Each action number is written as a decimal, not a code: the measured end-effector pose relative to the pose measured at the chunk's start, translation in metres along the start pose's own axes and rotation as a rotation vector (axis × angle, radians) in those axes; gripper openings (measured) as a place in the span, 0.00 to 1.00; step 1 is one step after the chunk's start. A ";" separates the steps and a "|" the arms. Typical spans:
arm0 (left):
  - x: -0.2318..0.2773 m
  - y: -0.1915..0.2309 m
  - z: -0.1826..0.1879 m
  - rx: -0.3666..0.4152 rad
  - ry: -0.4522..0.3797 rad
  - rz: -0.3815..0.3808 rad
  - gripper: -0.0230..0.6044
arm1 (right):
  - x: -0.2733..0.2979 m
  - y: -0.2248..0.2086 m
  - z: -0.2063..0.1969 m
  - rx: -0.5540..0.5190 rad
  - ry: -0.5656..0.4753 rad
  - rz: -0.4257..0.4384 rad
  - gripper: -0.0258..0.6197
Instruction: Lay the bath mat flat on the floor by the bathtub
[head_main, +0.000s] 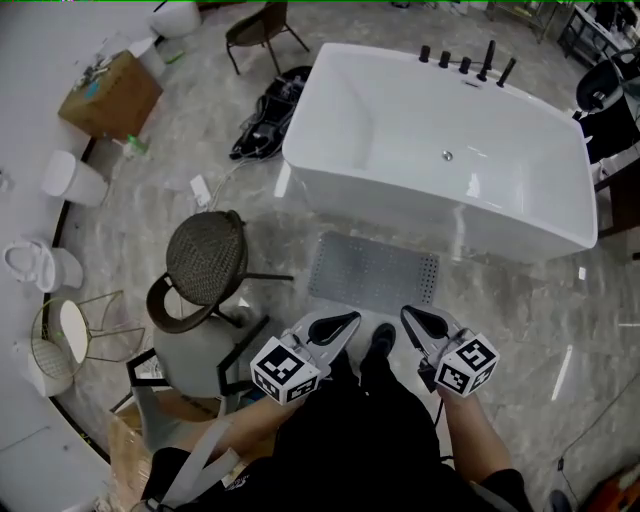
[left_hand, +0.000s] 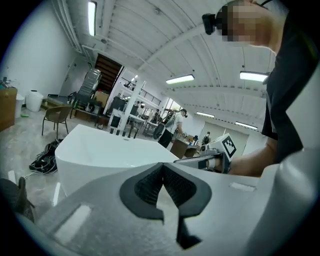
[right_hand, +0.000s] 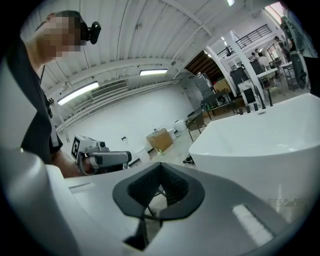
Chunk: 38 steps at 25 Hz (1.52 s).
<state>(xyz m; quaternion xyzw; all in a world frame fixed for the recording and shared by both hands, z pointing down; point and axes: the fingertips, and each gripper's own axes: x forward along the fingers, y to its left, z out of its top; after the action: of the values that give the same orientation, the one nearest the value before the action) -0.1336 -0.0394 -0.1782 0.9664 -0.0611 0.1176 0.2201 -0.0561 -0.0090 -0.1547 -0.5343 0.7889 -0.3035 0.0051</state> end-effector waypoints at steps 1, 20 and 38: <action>-0.004 0.001 0.000 0.018 -0.023 -0.009 0.04 | 0.001 0.006 0.004 0.000 -0.011 -0.003 0.04; -0.035 -0.057 0.054 0.170 -0.127 0.142 0.04 | -0.070 0.101 0.082 -0.061 -0.142 0.099 0.04; 0.040 -0.217 0.074 0.232 -0.074 0.040 0.04 | -0.229 0.086 0.070 -0.078 -0.277 0.137 0.04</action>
<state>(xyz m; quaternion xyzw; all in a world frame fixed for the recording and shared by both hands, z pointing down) -0.0436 0.1194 -0.3216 0.9877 -0.0744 0.0923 0.1019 -0.0069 0.1727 -0.3262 -0.5156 0.8266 -0.1949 0.1137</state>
